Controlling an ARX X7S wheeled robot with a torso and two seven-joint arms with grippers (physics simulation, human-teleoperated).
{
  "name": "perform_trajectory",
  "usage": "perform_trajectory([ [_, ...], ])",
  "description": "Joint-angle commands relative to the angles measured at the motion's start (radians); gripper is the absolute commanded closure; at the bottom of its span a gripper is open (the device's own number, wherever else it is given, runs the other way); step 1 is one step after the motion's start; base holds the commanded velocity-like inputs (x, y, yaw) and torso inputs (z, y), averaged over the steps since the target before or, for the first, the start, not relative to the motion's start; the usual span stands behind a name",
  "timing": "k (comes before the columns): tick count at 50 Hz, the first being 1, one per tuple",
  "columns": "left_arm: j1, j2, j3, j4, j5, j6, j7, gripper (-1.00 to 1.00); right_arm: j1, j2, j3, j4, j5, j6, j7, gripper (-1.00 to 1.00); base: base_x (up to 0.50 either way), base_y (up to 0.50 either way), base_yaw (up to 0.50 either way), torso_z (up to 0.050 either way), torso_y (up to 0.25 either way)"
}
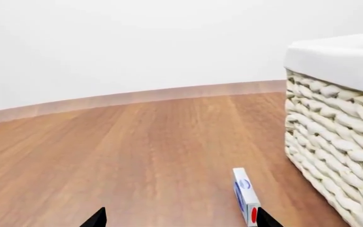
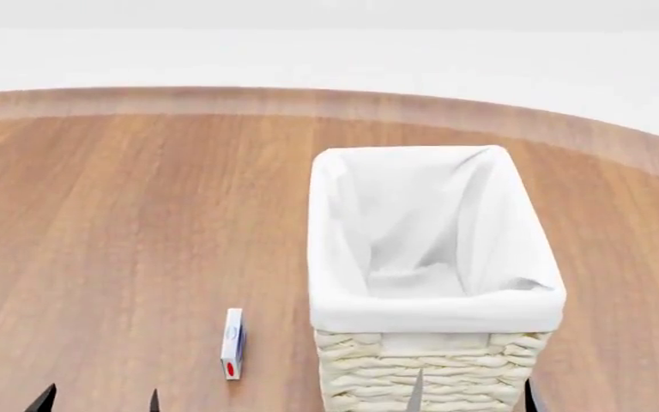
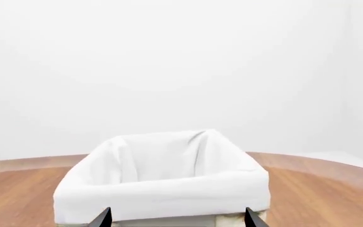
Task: Pick up the cream cheese box, and put it in the basket.
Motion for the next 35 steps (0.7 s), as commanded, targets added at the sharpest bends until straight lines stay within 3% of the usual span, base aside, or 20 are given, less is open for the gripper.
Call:
perform_trajectory([
  [1, 0.0, 0.01, -0.017, 0.016, -0.009, -0.007, 0.011, -1.0, 0.001, -0.009, 0.011, 0.001, -0.006, 0.001, -0.008, -1.0, 0.0, 0.0, 0.0, 0.0, 0.0],
  [9, 0.012, 0.001, -0.017, 0.016, -0.05, 0.034, 0.048, -1.0, 0.0, -0.005, 0.007, -0.001, -0.005, 0.001, -0.003, -1.0, 0.0, 0.0, 0.0, 0.0, 0.0],
  [12, 0.002, 0.006, -0.014, 0.006, -0.005, 0.015, -0.002, -1.0, -0.001, -0.004, 0.003, -0.001, -0.005, 0.0, -0.003, -1.0, 0.0, 0.0, 0.0, 0.0, 0.0],
  [35, -0.018, 0.001, -0.007, -0.016, -0.043, -0.003, 0.008, -1.0, 0.0, 0.006, -0.01, 0.001, -0.005, -0.007, 0.01, -1.0, 0.0, 0.0, 0.0, 0.0, -0.25],
])
